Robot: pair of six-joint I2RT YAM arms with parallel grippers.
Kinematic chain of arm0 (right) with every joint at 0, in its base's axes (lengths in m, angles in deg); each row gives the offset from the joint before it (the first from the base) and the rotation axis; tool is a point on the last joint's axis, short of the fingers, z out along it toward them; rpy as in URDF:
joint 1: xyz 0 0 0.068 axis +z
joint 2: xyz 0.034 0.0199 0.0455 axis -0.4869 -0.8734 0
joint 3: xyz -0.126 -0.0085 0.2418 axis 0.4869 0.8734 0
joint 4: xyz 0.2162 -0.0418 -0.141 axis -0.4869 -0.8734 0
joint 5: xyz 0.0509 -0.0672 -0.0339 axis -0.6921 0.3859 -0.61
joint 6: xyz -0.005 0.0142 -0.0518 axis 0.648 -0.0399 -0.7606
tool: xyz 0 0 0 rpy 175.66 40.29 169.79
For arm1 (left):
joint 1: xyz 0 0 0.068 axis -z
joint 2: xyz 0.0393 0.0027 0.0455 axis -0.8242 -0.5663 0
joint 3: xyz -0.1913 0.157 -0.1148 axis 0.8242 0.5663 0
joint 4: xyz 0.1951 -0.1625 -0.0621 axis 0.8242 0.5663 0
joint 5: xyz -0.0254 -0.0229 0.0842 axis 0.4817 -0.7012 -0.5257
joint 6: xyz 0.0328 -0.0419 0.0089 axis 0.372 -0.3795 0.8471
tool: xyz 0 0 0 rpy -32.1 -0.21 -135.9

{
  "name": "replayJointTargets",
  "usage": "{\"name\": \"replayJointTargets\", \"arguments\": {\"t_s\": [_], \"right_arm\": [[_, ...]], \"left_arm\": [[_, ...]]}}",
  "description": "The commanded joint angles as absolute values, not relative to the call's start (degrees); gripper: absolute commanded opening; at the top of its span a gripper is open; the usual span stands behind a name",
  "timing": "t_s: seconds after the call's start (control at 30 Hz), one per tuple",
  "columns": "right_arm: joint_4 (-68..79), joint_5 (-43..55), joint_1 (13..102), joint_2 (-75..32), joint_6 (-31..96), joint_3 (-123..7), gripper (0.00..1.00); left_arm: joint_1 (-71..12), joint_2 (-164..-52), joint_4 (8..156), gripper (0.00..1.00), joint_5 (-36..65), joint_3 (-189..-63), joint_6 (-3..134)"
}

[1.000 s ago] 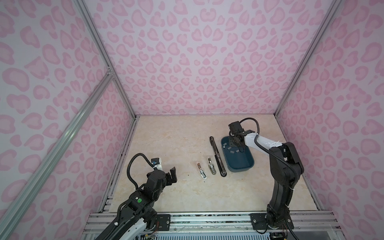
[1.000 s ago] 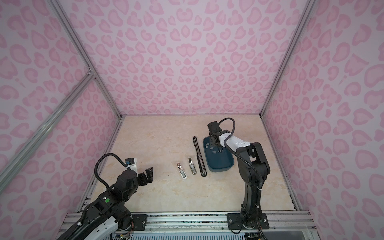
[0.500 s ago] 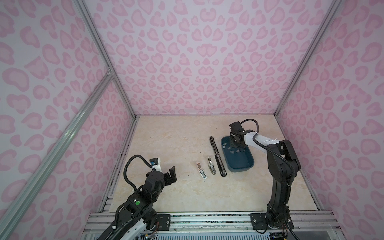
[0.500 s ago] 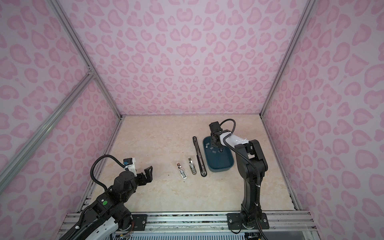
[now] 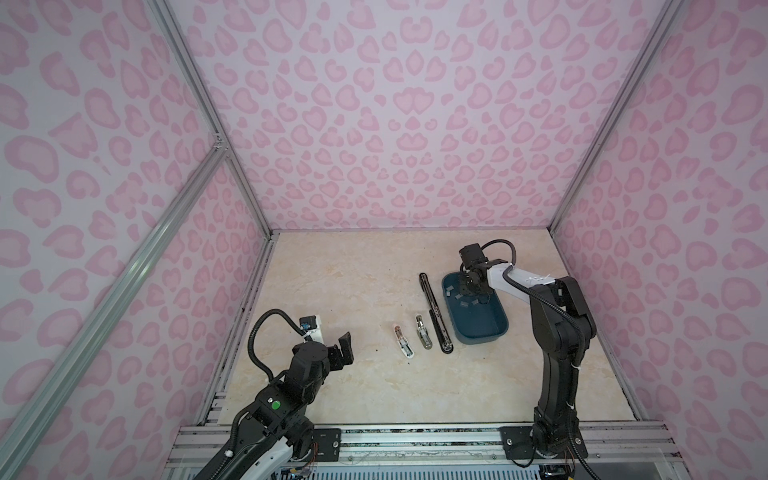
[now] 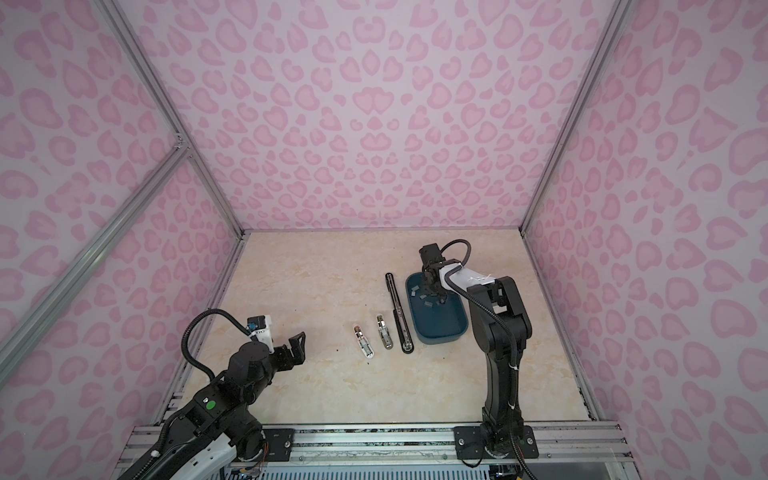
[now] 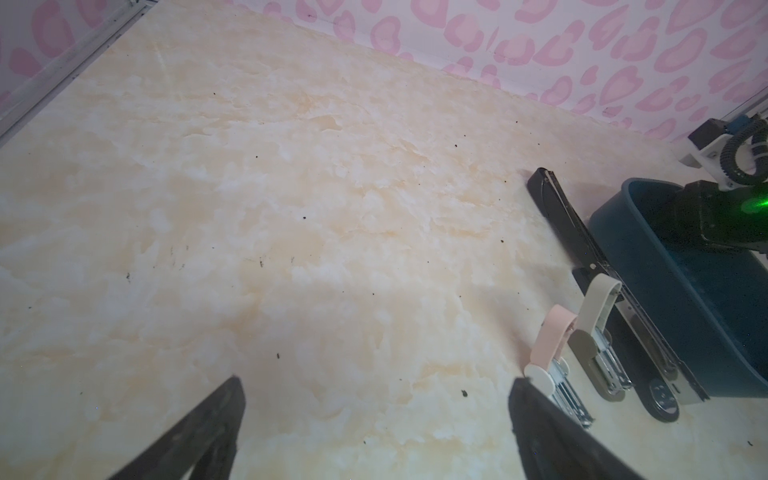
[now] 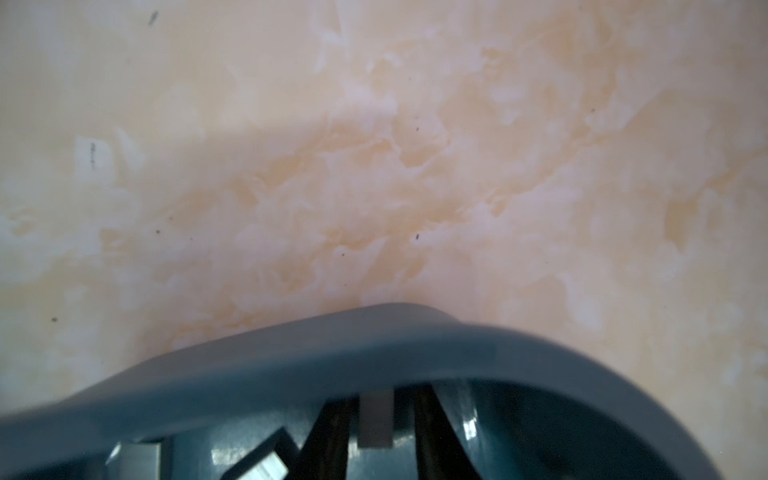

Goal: Load the staples into the stapler
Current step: 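Move the right gripper over the staple strips in the teal tray, then lower the right gripper into the teal tray and grasp a staple strip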

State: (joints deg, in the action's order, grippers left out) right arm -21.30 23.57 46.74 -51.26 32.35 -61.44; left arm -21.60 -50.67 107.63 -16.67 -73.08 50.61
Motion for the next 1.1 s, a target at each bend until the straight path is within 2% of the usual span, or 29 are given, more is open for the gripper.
{"name": "replayJointTargets", "arguments": {"t_s": [0.0,0.3,0.77,1.07], "right_arm": [[-21.9,22.3,46.4,-52.3,33.0,-61.4,0.27],[-21.7,21.1,46.6,-52.5,33.4,-61.1,0.20],[-22.2,23.6,47.6,-52.3,33.7,-60.1,0.22],[-22.0,23.5,47.7,-52.0,33.8,-59.7,0.15]], "left_arm": [[-21.6,-50.6,106.2,1.00,-17.2,-73.2,50.5],[-21.6,-50.6,106.3,1.00,-17.3,-73.2,50.4],[-21.6,-51.5,105.9,1.00,-17.7,-73.3,50.4],[-21.6,-52.0,105.8,1.00,-17.7,-73.5,50.4]]}}
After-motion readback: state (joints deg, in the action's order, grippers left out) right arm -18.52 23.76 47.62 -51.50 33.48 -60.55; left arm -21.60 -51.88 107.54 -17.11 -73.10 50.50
